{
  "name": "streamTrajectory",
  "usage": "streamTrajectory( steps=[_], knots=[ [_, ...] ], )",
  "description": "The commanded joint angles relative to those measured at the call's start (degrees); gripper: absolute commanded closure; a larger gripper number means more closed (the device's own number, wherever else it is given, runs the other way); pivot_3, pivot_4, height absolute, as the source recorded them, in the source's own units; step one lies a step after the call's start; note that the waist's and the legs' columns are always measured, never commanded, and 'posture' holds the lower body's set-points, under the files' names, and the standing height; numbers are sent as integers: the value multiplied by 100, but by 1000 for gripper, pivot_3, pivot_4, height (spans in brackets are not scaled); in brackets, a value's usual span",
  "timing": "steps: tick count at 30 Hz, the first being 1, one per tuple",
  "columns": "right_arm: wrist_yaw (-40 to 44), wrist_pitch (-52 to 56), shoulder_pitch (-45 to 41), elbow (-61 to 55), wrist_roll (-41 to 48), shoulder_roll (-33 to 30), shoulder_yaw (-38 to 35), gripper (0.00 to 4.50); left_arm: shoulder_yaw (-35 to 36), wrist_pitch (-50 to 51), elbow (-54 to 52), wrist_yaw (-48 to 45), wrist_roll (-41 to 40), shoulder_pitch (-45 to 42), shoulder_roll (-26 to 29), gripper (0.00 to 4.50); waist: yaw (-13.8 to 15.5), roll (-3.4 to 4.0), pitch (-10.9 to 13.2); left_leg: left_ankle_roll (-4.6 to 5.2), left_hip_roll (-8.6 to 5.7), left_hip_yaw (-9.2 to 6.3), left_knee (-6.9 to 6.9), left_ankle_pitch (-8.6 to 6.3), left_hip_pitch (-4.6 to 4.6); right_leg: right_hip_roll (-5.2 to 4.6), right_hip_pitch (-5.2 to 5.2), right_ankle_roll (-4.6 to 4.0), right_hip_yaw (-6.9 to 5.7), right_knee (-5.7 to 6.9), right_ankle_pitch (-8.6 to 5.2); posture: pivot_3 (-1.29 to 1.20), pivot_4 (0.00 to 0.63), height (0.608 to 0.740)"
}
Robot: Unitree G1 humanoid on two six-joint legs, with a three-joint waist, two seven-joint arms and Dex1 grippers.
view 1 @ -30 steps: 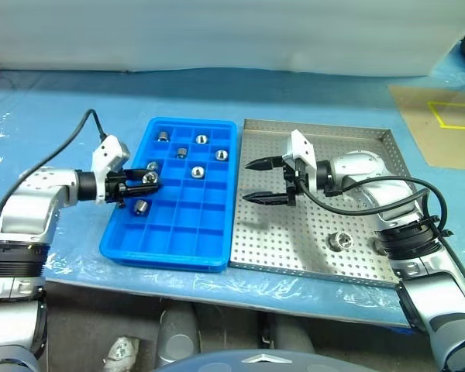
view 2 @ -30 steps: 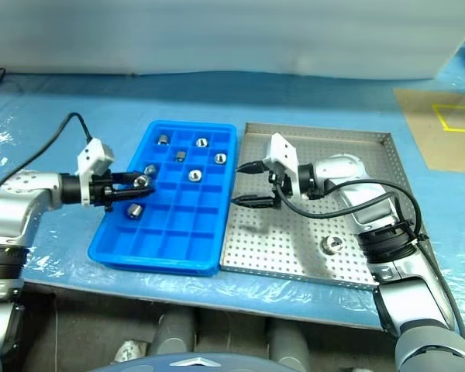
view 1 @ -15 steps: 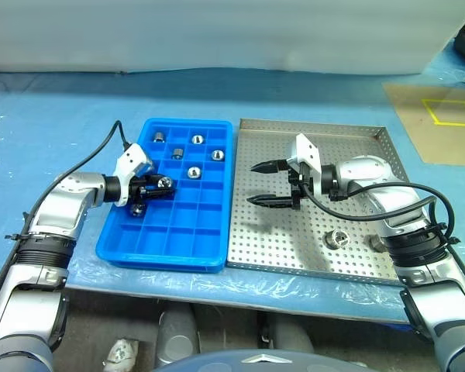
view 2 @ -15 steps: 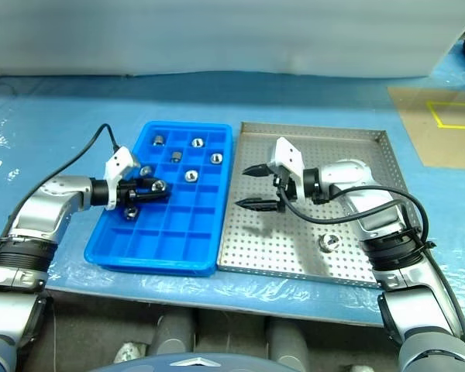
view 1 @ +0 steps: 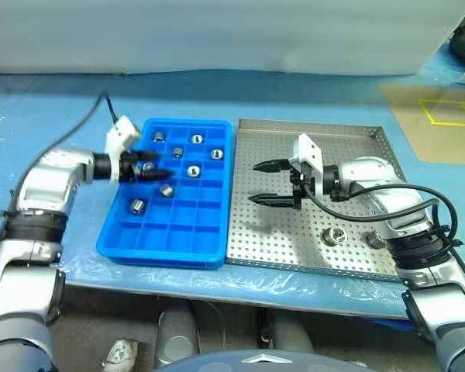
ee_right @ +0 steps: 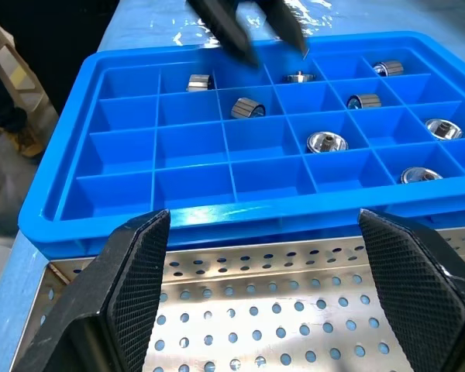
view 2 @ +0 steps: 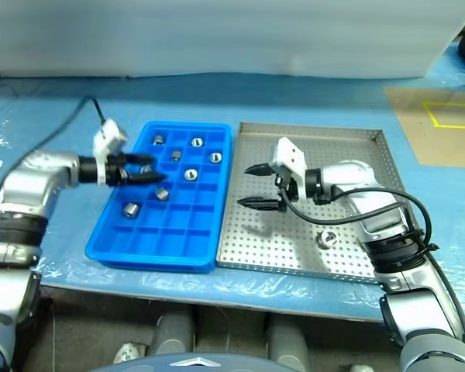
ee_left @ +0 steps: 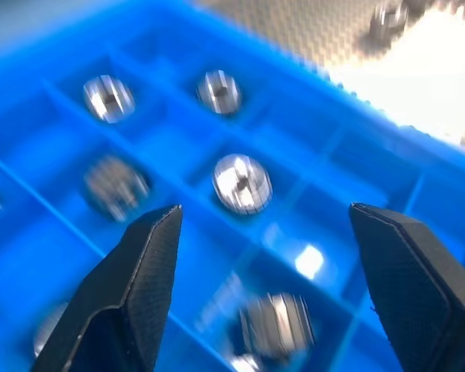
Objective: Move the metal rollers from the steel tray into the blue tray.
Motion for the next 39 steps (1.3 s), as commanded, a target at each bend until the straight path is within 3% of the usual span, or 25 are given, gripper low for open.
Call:
streamTrajectory(
  steps=[1,9,14,22,28,34,39],
  knots=[
    [-42,2,1,-228,85,-115,-290,480,-76,-432,426,-106,107,-523,-144,873,-16,0,-1,5,-1,1,-1,-3,-2,1,0,0,1,-7,0,-60,150,740],
    [-441,345,483,-890,193,-389,-741,480,-652,-1306,1700,-442,511,-1461,-1258,873,-28,-2,1,34,-2,0,-3,-19,-16,5,-2,5,9,-17,0,-217,150,740],
    [-832,779,1112,-1611,393,-754,-1416,480,-1077,-2685,3515,-324,1197,-2240,-2341,873,-65,-5,2,44,-4,2,10,-25,-14,5,6,7,19,-25,1,-349,150,740],
    [-1543,1571,2328,-2892,819,-1050,-2632,480,-944,-3417,5291,822,1743,-3182,-3806,873,-412,-8,3,68,-12,3,16,-39,-5,4,53,39,26,-100,19,-560,150,740],
    [-2097,1886,2687,-3434,1043,-963,-2983,480,-974,-3480,5576,1375,2150,-3165,-4228,873,-781,-8,3,116,-16,22,36,-68,5,6,59,46,25,-110,21,-645,150,740],
    [-2455,2118,3037,-3867,1306,-983,-3372,480,-1018,-3474,5671,1637,2535,-2981,-4361,873,-949,-7,2,138,-21,22,52,-80,2,1,62,48,29,-114,21,-694,150,740],
    [-2734,2268,3329,-4157,1516,-936,-3601,480,-956,-3491,5718,2696,2776,-2886,-4579,873,-992,-7,2,156,-21,23,56,-91,-8,0,64,48,27,-131,21,-718,150,740]
  ],
)
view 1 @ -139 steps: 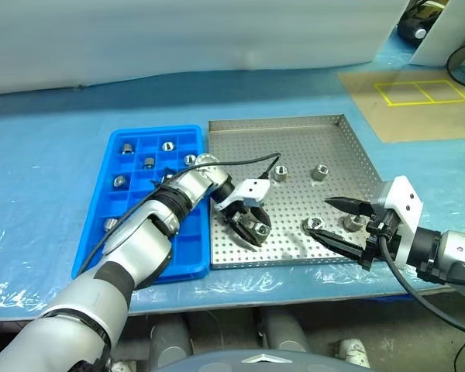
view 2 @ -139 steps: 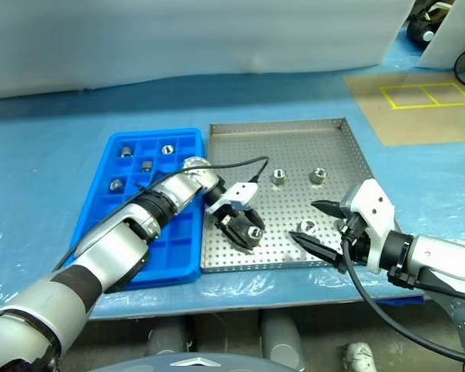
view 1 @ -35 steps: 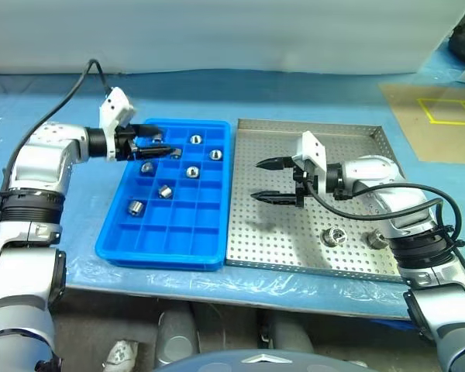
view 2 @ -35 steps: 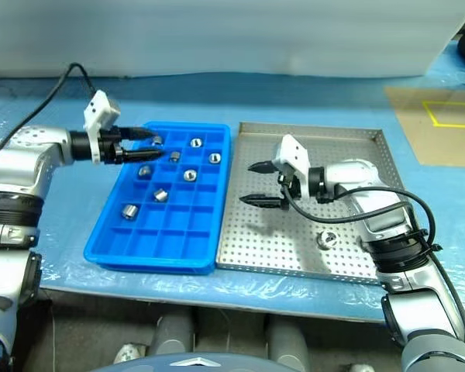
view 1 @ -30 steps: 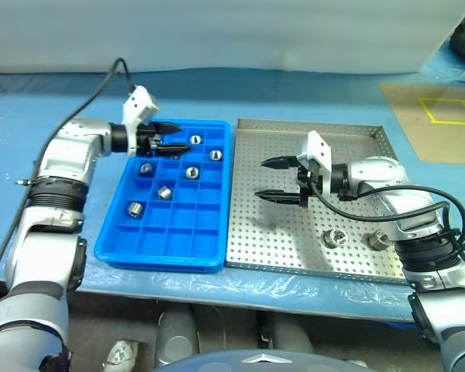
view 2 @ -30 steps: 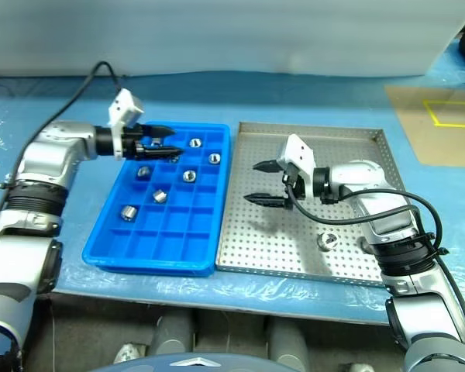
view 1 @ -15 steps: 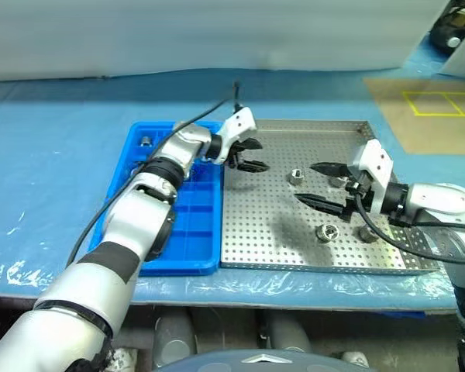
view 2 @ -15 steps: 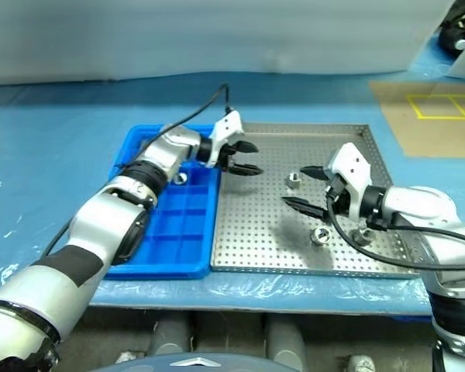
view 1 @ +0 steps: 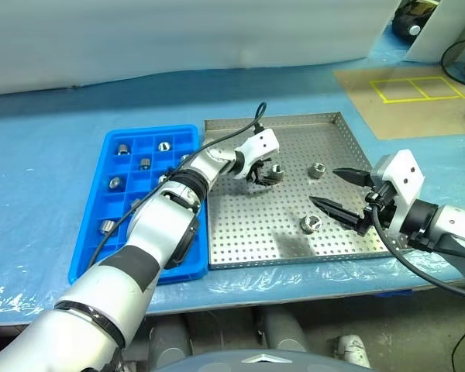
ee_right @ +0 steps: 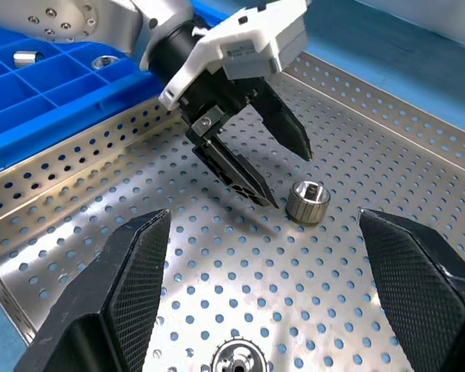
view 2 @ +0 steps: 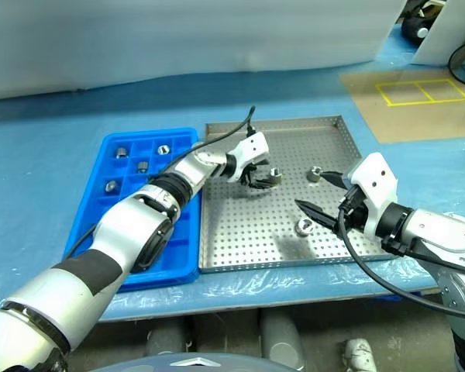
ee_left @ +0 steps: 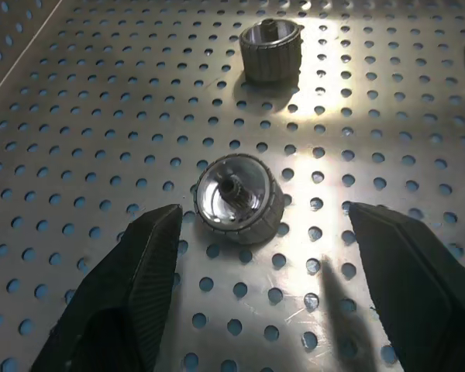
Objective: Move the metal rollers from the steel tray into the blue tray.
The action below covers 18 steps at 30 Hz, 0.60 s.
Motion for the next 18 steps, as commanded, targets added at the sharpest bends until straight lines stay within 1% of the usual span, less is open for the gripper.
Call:
streamTrajectory(
  steps=[1,6,10,13,18],
  knots=[
    [-212,84,119,-395,235,44,-333,480,129,-94,-49,594,104,-26,-162,873,-8,0,0,3,-1,0,0,-1,-2,-1,0,0,0,-3,0,-722,150,740],
    [-348,137,344,-531,346,3,-417,480,294,21,-12,1178,141,113,-329,873,-76,0,0,8,-1,1,0,-5,-4,-2,0,1,-1,-13,-1,-740,150,740],
    [-419,129,507,-619,372,-29,-448,480,360,175,10,1240,205,244,-383,873,-176,0,0,12,-2,1,-1,-8,-7,-2,3,3,-2,-24,-2,-754,150,740],
    [-487,144,581,-692,427,-16,-472,480,396,268,20,1335,260,356,-414,873,-303,2,-1,18,-4,2,-1,-11,-13,-5,4,3,-4,-35,-2,-767,150,740],
    [-547,131,723,-730,460,-54,-564,480,501,396,31,1780,321,433,-470,873,-432,9,-5,38,-10,1,-4,-23,-16,-12,25,11,-11,-80,3,-780,150,740]
  ],
)
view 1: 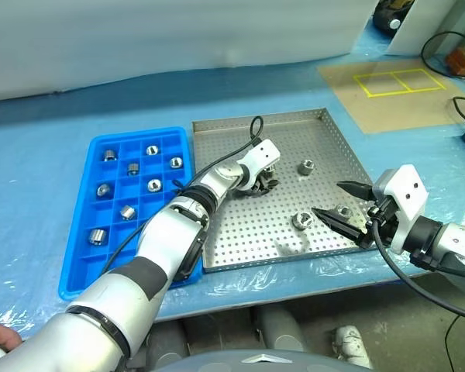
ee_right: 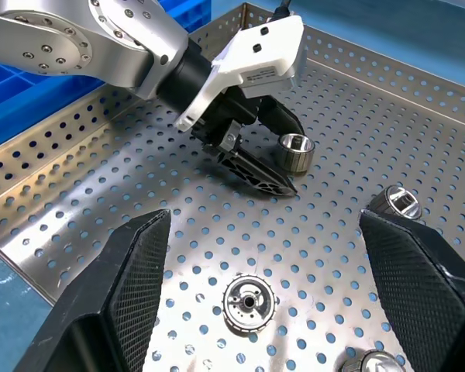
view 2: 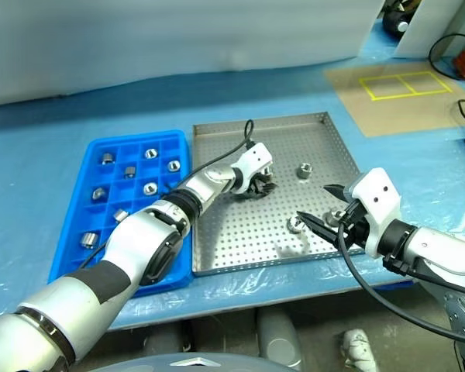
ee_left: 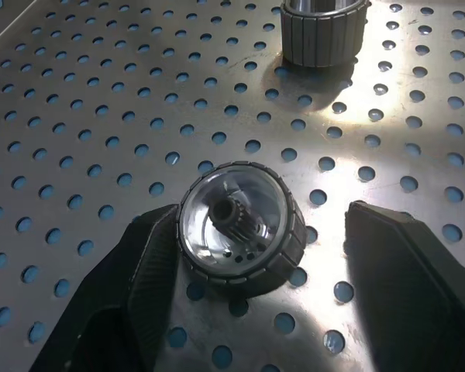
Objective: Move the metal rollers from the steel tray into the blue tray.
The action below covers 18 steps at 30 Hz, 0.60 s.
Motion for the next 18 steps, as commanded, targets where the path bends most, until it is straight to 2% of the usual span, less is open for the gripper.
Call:
streamTrajectory(
  steps=[1,9,13,18],
  knots=[
    [-69,-36,72,-202,86,-73,-330,480,77,117,-11,391,93,57,-59,873,-61,0,0,7,-9,0,1,-4,-2,-10,2,0,-2,-4,0,-781,150,740],
    [-134,-112,186,-220,63,-116,-375,480,141,178,-13,202,131,129,-86,873,-310,1,-3,60,-81,0,15,-33,-20,-89,16,15,-5,-32,-8,-785,150,740],
    [-158,-150,151,-179,51,-124,-324,480,98,212,-13,198,204,116,-44,1741,-382,3,-6,94,-86,0,23,-36,-43,-100,18,15,-13,-55,-8,-773,150,740],
    [-158,-217,56,-76,9,-134,-223,480,128,207,-16,141,228,116,43,1741,-435,3,-7,102,-86,-2,23,-38,-50,-101,17,17,-19,-64,-7,-758,150,740]
  ],
)
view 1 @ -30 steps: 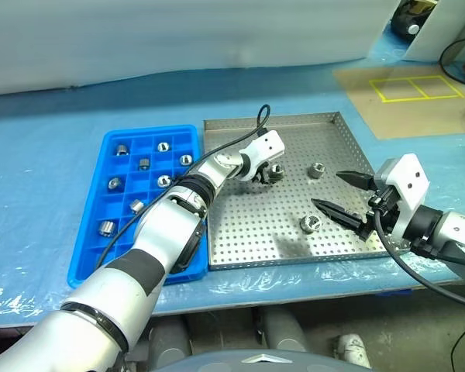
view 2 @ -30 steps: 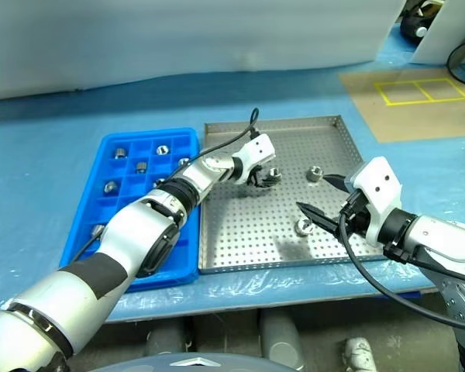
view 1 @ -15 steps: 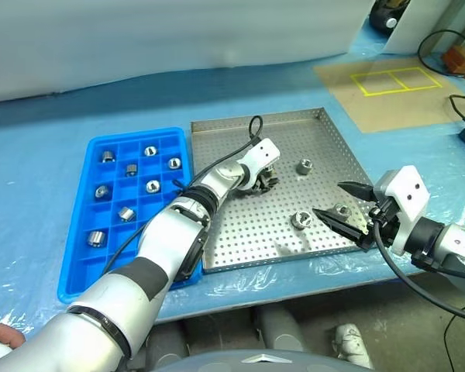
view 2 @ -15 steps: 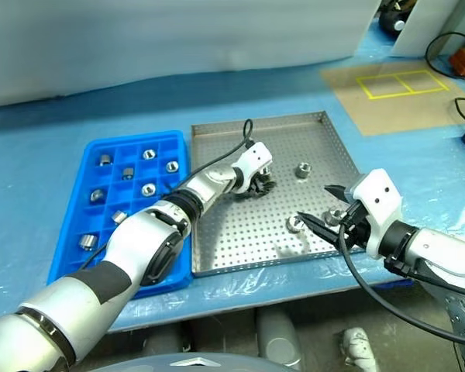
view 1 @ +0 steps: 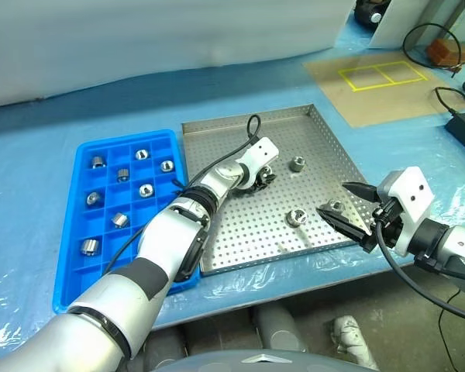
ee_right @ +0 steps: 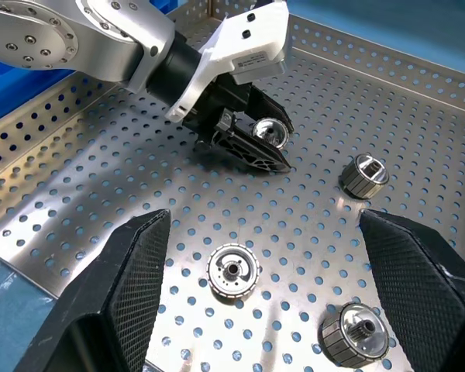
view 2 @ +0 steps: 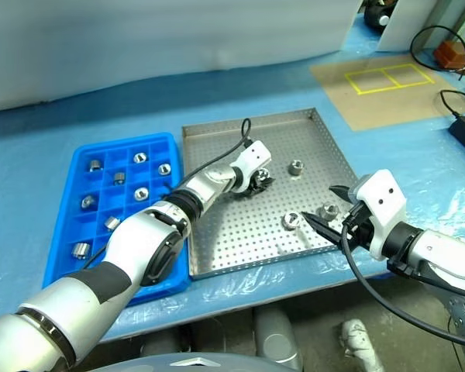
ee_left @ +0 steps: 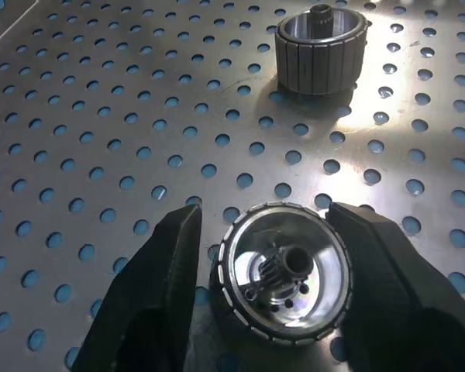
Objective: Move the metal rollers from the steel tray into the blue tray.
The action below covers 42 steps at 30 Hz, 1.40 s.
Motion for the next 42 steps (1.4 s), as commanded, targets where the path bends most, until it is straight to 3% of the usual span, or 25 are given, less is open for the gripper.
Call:
streamTrajectory(
  steps=[1,3,7,9,18,23,27,34,38,42],
  knots=[
    [-35,-149,-104,-36,-45,-82,-48,480,-20,77,55,-93,111,81,62,1908,-31,0,0,0,0,-1,0,0,-1,0,0,0,-1,0,0,-754,150,740],
    [-24,-175,-155,11,-64,-84,7,480,-36,67,53,-86,136,77,104,2338,-75,0,0,0,0,-1,0,0,-3,-1,0,0,-1,-1,0,-746,150,740],
    [-5,-212,-246,81,-88,-86,102,480,-11,-12,35,-455,88,52,165,2338,-113,0,0,-1,-1,-1,2,0,-3,-2,-1,4,-2,-1,1,-730,150,740],
    [14,-229,-313,121,-77,-91,145,480,3,-35,20,-587,67,9,204,2621,-114,0,0,-1,-1,-2,1,0,-3,-2,0,7,-3,-1,1,-717,150,740],
    [266,-503,-979,664,-215,-204,688,480,557,-228,-202,-1868,-577,-616,617,2621,-69,0,2,2,-2,-3,-2,1,-19,-8,-12,6,-10,0,2,-617,150,740],
    [587,-830,-1592,1263,-433,-218,1257,480,918,-160,-423,-3159,-1086,-1089,1276,2621,-1,-1,4,3,-7,-2,-4,1,-26,-15,-23,6,-9,7,3,-498,150,740],
    [939,-1226,-2346,1932,-718,-39,1977,480,1032,46,-693,-4276,-1370,-1136,2137,2621,125,0,7,0,-1,3,-17,4,-1,-11,-27,6,-3,31,3,-397,150,740],
    [1738,-1956,-3552,3193,-1171,457,2969,480,1037,618,-1600,-5019,-1610,-596,3349,2621,777,7,14,-34,17,7,-27,24,22,6,-35,5,5,76,3,-170,150,740],
    [2242,-2295,-4104,3824,-1361,782,3363,480,1116,1761,-3192,-5374,-2091,225,3940,2621,1201,3,16,-40,22,20,-36,28,28,6,-47,1,7,106,5,-77,150,740],
    [2711,-2634,-4570,4443,-1558,1138,3687,480,1371,3196,-5185,-5198,-2669,1436,4619,2621,1580,0,18,-72,34,23,-39,46,14,4,-79,-65,2,174,-35,49,150,740]
  ],
)
